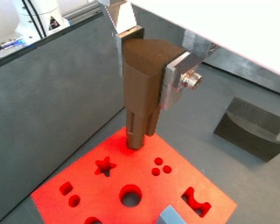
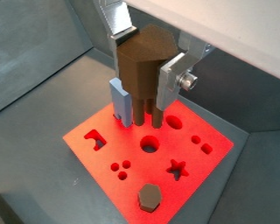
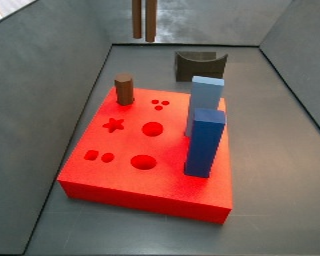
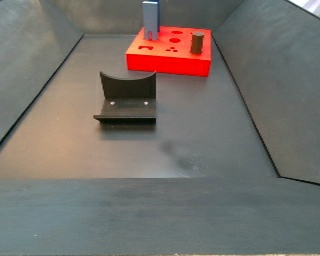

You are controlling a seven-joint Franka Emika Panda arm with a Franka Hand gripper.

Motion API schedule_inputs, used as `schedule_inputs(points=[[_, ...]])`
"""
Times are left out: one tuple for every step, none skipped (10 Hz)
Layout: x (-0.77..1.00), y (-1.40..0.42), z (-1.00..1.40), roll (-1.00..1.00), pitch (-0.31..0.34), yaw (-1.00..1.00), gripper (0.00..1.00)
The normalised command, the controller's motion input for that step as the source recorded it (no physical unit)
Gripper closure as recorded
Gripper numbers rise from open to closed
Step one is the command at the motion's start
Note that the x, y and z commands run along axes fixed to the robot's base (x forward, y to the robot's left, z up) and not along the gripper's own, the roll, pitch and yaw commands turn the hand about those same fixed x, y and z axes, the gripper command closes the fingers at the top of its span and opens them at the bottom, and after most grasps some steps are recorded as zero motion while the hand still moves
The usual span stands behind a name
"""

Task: Pick up the 3 prong object. Move up. Move to above the board. Insert the 3 prong object.
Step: Insert the 3 prong object.

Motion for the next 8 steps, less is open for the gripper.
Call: schedule_inputs(points=[[0.00, 0.06, -0.12, 0.00, -0.011, -0.30, 1.00], [0.01, 0.10, -0.17, 0.04, -0.001, -0.45, 1.00], [0.16, 0.13, -0.26, 0.05, -0.029, -0.56, 1.00], [0.27, 0.17, -0.33, 0.05, -0.083, -0.53, 1.00], [0.32, 0.15, -0.38, 0.02, -0.143, -0.50, 1.00], [0.40, 0.07, -0.49, 0.07, -0.156, -0.50, 1.00], [0.39, 0.04, -0.67, 0.18, -0.167, -0.51, 1.00], [0.20, 0.09, -0.67, 0.23, -0.144, -0.49, 1.00]])
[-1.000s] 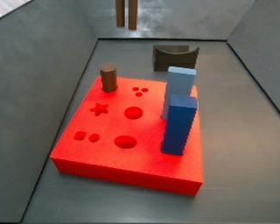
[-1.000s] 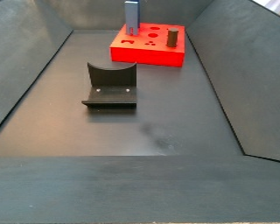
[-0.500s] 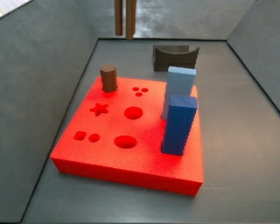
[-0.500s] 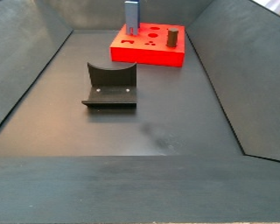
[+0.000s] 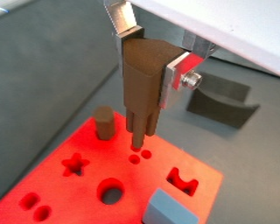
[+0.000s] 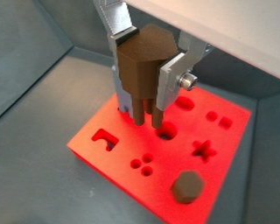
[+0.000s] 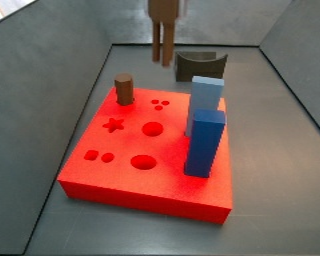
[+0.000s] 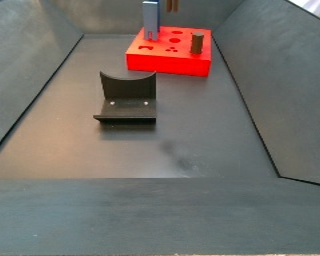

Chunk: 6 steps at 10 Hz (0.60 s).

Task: Pick up the 3 prong object. Move up. Move to above the board. Insert the 3 prong object.
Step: Insert the 3 prong object.

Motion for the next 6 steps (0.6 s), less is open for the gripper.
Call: schedule_inputs(points=[[0.03, 0.12, -0.67, 0.24, -0.131, -0.43, 1.00], [0.00, 0.15, -0.67, 0.24, -0.119, -0.48, 1.00], [-0.03, 0.21, -0.65, 0.22, -0.120, -0.55, 1.00], [-0.11, 0.11, -0.48, 0.16, -0.119, -0.42, 1.00], [-0.02, 0.02, -0.01, 0.00, 0.003, 0.00, 1.00], [0.00, 0.00, -0.24, 0.01, 0.000, -0.15, 1.00]])
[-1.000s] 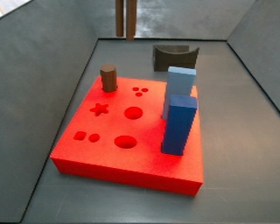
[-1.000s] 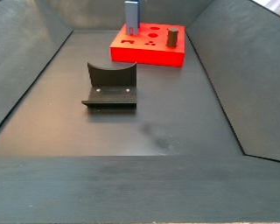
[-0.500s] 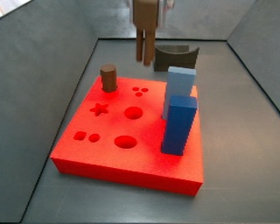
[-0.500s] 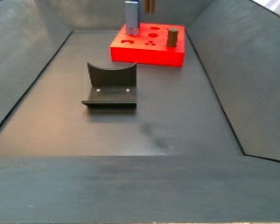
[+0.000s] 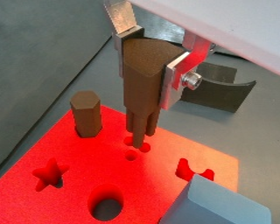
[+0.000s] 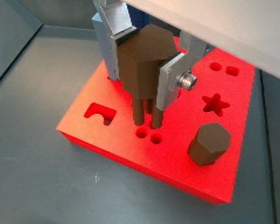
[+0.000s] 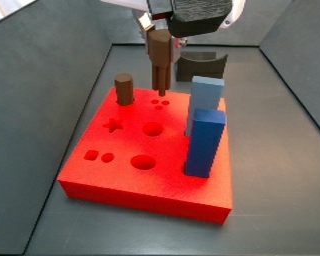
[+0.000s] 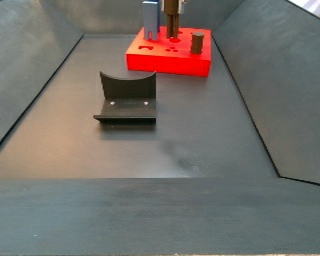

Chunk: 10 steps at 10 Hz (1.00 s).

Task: Pick up the 3 prong object. Move up. Move to above the board. Insert the 3 prong object.
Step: Insert the 3 prong object.

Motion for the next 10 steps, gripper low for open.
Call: schedule_inputs(points=[[0.00, 0.00, -0.39, 0.01, 0.000, -0.41, 1.00], [0.01, 0.00, -0.40, 0.00, 0.000, -0.69, 1.00], [0.00, 0.04, -0.21, 0.00, 0.000, -0.63, 1.00], [0.00, 0.00, -0.06, 0.00, 0.000, 0.00, 1.00], [0.00, 0.19, -0.27, 0.09, 0.000, 0.00, 1.00], [0.05, 0.08, -0.20, 0.01, -0.001, 0.03, 1.00], [0.00, 0.00, -0.10, 0.00, 0.000, 0.00, 1.00], [0.06, -0.23, -0.40, 0.00, -0.051, -0.17, 1.00], [0.16, -0.23, -0.39, 0.00, -0.067, -0.30, 1.00], [0.14, 0.00, -0.03, 0.00, -0.020, -0.07, 1.00]])
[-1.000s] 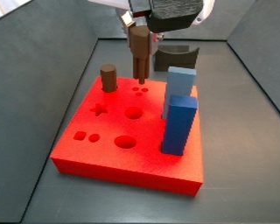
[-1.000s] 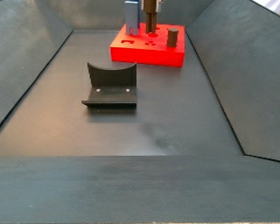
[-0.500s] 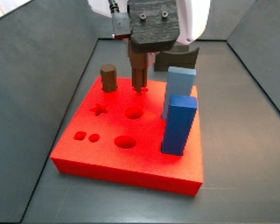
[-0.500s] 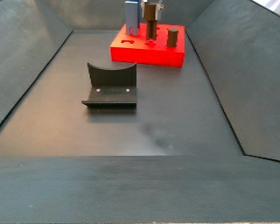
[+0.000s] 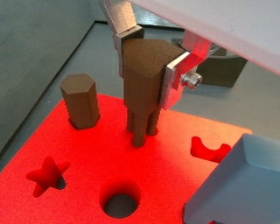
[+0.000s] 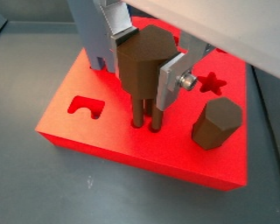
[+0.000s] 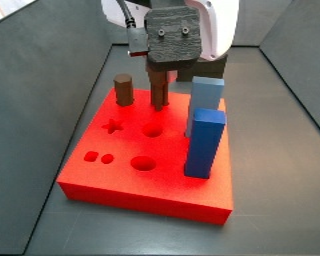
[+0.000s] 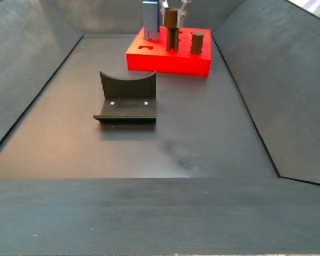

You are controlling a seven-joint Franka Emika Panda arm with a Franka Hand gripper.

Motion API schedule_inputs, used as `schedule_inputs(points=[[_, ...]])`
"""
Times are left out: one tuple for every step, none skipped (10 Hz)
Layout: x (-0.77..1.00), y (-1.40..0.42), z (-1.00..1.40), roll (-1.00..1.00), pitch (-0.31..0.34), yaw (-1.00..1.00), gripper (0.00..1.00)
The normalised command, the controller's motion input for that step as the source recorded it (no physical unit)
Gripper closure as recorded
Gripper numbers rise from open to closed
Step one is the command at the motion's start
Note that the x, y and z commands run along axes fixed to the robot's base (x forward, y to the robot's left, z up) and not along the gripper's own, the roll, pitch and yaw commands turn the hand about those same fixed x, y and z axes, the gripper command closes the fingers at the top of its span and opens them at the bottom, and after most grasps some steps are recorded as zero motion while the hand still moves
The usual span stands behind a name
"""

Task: Pick up the 3 prong object. Move up. Move to above the board. Insert the 3 prong object.
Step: Insert the 3 prong object.

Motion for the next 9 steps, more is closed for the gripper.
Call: schedule_inputs(points=[[0.00, 0.00, -0.14, 0.00, 0.000, -0.01, 1.00], [0.20, 0.04, -0.38, 0.07, 0.000, -0.10, 1.00], [0.24, 0.02, -0.49, 0.14, 0.000, -0.20, 1.00], [0.00, 0.00, -0.37, 0.09, -0.026, -0.09, 1.00], [0.00, 0.00, -0.55, 0.09, -0.074, -0.04, 1.00], [-0.03, 0.00, -0.71, 0.09, -0.123, -0.08, 1.00], [0.00, 0.00, -0.41, 0.04, -0.041, -0.10, 1.00], [0.00, 0.01, 0.00, -0.01, 0.000, 0.00, 1.00], [0.00, 0.00, 0.00, 0.00, 0.000, 0.00, 1.00]])
